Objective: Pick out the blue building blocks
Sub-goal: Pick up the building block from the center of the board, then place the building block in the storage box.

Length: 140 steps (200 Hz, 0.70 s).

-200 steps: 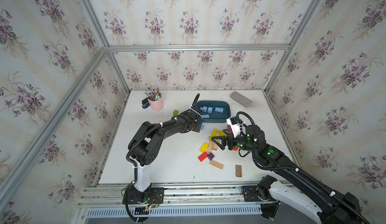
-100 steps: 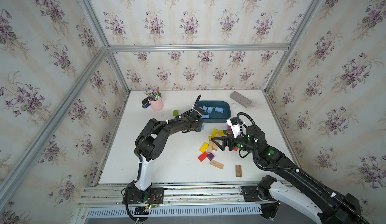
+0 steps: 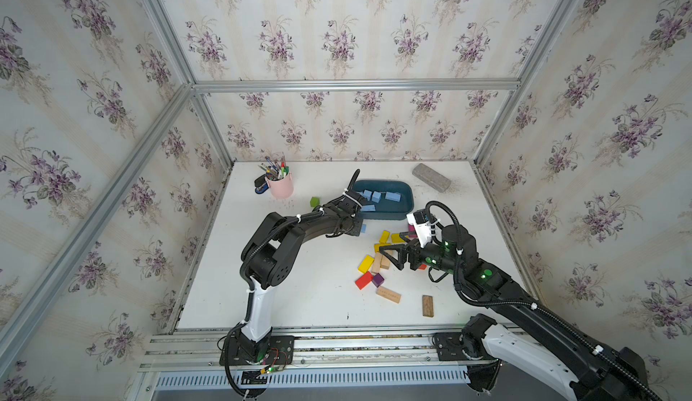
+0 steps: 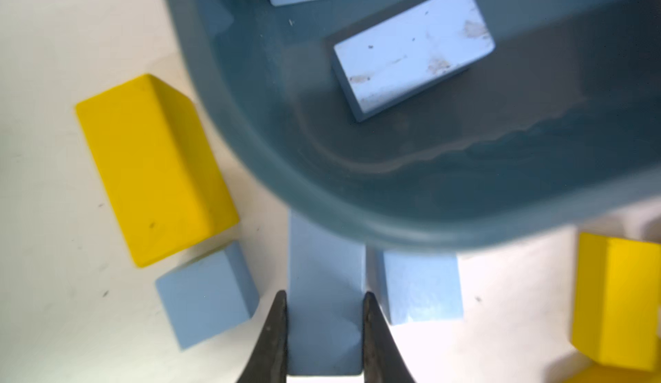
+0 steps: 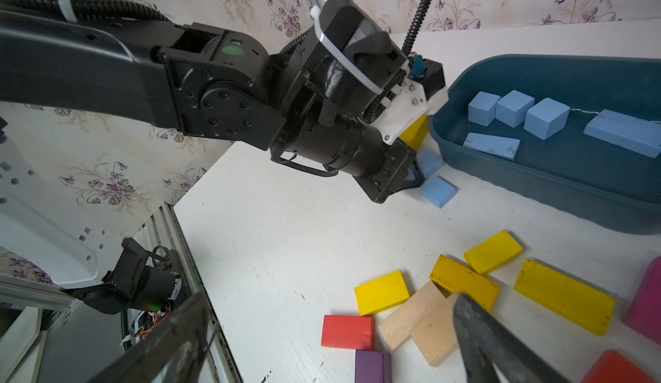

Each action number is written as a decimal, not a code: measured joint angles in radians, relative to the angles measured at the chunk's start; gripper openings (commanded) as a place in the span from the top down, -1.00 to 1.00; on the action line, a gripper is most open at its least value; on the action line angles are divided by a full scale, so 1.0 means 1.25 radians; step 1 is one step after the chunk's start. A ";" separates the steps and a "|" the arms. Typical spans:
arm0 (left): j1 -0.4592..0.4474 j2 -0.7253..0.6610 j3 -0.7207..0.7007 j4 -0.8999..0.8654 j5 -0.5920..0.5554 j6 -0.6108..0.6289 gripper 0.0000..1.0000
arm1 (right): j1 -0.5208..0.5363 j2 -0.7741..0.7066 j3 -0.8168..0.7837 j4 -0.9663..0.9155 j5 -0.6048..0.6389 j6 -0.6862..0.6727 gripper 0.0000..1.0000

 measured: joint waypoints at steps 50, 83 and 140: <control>0.005 -0.161 -0.094 -0.001 0.017 0.042 0.75 | 0.000 0.012 0.019 -0.013 0.024 0.005 -1.00; -0.001 -0.275 -0.139 -0.001 0.057 0.103 0.73 | 0.000 0.070 0.077 -0.063 0.046 0.021 -1.00; -0.016 -0.338 -0.099 -0.001 0.182 0.343 0.67 | 0.000 0.091 0.132 -0.142 0.083 0.042 -1.00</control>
